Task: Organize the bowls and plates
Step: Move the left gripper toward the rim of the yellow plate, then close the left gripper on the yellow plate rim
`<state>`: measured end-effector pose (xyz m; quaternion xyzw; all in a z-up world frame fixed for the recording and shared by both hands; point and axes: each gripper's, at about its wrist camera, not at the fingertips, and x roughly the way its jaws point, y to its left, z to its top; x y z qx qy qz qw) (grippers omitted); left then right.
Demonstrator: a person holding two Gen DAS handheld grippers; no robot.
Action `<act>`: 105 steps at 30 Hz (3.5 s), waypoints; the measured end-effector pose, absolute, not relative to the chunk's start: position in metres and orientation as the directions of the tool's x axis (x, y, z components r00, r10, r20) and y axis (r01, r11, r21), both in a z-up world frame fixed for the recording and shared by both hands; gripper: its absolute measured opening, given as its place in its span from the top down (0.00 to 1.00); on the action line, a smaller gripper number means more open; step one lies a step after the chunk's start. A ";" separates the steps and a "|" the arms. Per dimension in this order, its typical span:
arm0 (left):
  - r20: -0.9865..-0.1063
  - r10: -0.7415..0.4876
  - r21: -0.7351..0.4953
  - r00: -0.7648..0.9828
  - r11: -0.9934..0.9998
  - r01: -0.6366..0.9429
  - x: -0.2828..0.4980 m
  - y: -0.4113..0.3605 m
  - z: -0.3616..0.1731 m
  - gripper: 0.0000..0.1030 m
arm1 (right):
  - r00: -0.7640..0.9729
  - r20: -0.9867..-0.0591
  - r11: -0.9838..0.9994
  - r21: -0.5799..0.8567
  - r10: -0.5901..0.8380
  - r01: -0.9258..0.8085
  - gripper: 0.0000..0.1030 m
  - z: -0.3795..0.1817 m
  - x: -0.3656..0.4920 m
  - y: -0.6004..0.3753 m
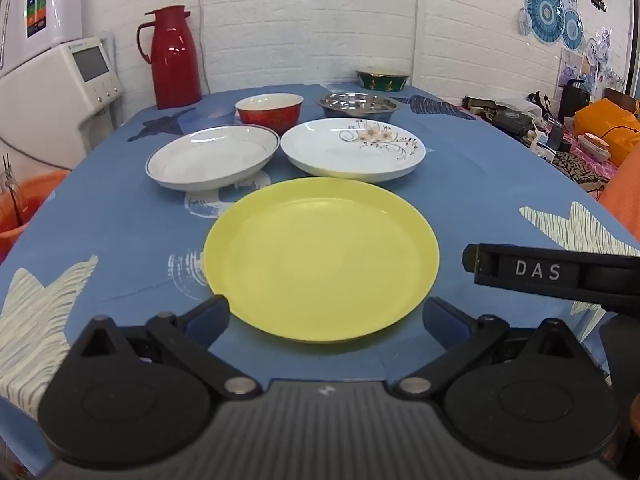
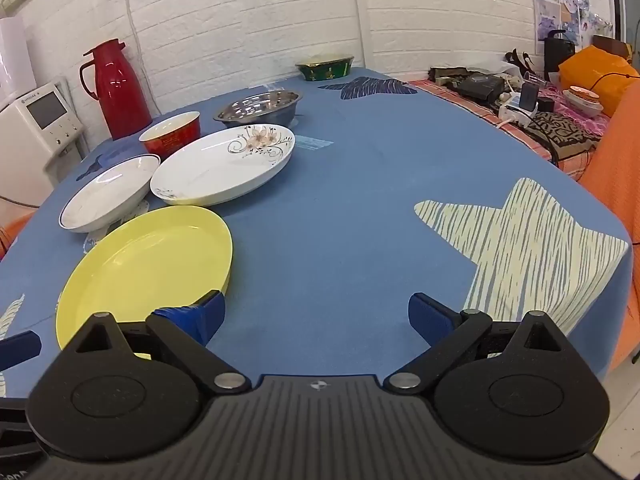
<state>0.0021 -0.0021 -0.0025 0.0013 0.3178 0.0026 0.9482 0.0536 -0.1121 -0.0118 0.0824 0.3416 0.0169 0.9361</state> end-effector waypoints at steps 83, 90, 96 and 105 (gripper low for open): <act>-0.784 -0.065 -0.087 0.618 0.996 -0.005 0.120 0.101 -0.015 0.00 | 0.747 -0.630 0.968 0.031 0.213 -0.250 0.15 -0.030 0.109 -0.055; -0.755 -0.056 -0.059 0.653 0.998 0.017 0.112 0.093 -0.017 0.09 | 0.689 -0.663 0.931 0.029 0.291 -0.365 0.17 -0.024 0.106 -0.035; -0.722 -0.089 -0.065 0.686 0.996 0.060 0.100 0.088 -0.012 0.44 | 0.700 -0.645 0.922 0.016 0.305 -0.387 0.20 -0.023 0.097 -0.013; -0.705 0.016 -0.043 0.709 0.997 -0.065 0.078 0.135 0.006 0.53 | 0.668 -0.617 0.866 0.046 0.417 -0.497 0.20 -0.013 0.092 0.033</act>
